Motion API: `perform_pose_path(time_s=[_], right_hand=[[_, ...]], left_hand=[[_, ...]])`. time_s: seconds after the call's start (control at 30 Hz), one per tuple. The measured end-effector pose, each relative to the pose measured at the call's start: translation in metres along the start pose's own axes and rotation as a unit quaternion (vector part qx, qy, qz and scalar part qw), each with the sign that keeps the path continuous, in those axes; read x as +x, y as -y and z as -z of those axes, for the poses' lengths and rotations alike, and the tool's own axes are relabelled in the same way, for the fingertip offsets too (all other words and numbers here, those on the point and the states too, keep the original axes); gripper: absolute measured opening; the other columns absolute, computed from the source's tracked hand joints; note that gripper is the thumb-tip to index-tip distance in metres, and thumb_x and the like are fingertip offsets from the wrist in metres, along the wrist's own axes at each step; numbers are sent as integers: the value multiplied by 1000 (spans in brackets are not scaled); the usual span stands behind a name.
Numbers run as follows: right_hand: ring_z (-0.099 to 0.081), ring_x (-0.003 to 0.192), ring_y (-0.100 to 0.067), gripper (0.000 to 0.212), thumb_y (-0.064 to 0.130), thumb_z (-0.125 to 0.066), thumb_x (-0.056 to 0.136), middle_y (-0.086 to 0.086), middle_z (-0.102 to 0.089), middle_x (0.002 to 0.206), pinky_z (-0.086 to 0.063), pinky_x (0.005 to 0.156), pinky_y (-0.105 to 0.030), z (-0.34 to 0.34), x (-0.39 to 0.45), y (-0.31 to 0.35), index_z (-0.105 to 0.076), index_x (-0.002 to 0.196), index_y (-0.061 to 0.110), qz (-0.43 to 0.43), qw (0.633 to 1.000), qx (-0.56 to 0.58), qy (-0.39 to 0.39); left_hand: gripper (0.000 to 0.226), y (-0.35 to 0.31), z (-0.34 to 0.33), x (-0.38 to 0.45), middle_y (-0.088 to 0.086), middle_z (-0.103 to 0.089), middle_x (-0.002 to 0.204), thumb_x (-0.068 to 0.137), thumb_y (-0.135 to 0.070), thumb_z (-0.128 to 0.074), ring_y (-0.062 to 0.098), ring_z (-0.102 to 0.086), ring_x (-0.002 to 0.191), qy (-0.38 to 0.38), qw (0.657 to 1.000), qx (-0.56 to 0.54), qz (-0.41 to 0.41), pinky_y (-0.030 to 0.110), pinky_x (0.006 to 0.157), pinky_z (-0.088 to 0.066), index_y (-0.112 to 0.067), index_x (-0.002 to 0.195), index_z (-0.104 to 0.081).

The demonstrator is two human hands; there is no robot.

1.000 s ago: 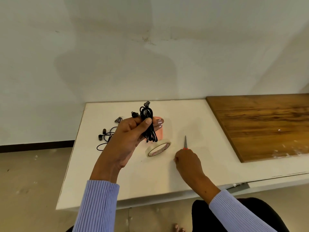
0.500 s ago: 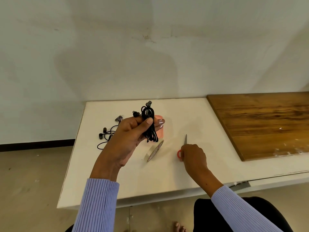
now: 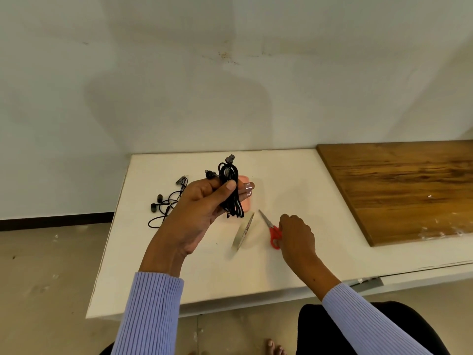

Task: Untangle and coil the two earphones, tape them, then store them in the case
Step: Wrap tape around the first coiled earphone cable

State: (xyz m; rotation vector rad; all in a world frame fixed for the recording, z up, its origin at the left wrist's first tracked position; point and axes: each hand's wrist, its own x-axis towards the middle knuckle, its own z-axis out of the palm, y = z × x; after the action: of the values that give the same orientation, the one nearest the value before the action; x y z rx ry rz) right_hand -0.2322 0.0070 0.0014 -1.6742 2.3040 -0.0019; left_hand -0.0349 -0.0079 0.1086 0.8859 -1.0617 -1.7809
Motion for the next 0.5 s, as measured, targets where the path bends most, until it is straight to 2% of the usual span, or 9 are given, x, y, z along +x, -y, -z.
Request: perform_pose_path(time_s=[0.17, 0.23, 0.3, 0.37, 0.4, 0.47, 0.5], right_hand=[[-50, 68, -13, 9, 18, -61, 87, 4, -43, 66, -41, 64, -22, 9, -7, 5, -53, 86, 16, -2, 997, -70, 14], [-49, 68, -15, 10, 19, -61, 87, 5, -44, 66, -39, 62, -23, 12, -7, 6, -53, 85, 15, 1, 997, -72, 16], [-51, 69, -16, 12, 24, -59, 89, 2, -50, 77, -40, 63, -25, 11, -6, 5, -55, 91, 13, 4, 999, -50, 18], [-60, 71, -19, 15, 26, -55, 92, -1, -60, 83, -48, 66, -27, 10, -5, 2, -51, 88, 12, -8, 999, 21, 37], [-66, 72, -22, 14, 24, -54, 93, -5, -65, 85, -54, 69, -31, 11, -4, 0, -49, 88, 11, -23, 994, 92, 54], [-70, 68, -28, 11, 13, -55, 92, -14, -69, 80, -58, 70, -35, 16, -1, -5, -53, 97, 4, -67, 961, 250, 93], [-70, 63, -27, 15, 8, -56, 91, -14, -68, 75, -59, 66, -31, 21, 0, -7, -54, 103, -1, -91, 940, 310, 109]], left_hand=[[23, 1, 0, 1, 15, -70, 109, 91, -10, -47, 24, -65, 106, 0, 1000, 3, 2, 27, 95, -49, -1, 102, -65], [23, 1, 0, 1, 14, -70, 108, 88, -13, -50, 23, -66, 106, 0, 1000, 4, 2, 28, 96, -48, -2, 101, -66], [23, 1, 0, 1, 14, -71, 107, 83, -17, -52, 23, -66, 106, 1, 1000, 1, 3, 28, 97, -48, -5, 96, -67], [21, 2, 1, 1, 15, -71, 106, 82, -18, -53, 24, -66, 106, 5, 1000, -4, 3, 29, 97, -48, -8, 93, -68], [22, 2, 1, 1, 15, -71, 106, 82, -18, -53, 24, -66, 106, 7, 1000, -4, 2, 29, 97, -48, -7, 94, -68], [23, 2, 1, 2, 14, -71, 106, 82, -18, -53, 24, -66, 106, 7, 1000, -1, 3, 29, 97, -48, -7, 96, -67], [23, 2, 1, 2, 14, -71, 107, 82, -18, -53, 24, -66, 106, 7, 1000, 0, 4, 29, 97, -48, -6, 96, -67]])
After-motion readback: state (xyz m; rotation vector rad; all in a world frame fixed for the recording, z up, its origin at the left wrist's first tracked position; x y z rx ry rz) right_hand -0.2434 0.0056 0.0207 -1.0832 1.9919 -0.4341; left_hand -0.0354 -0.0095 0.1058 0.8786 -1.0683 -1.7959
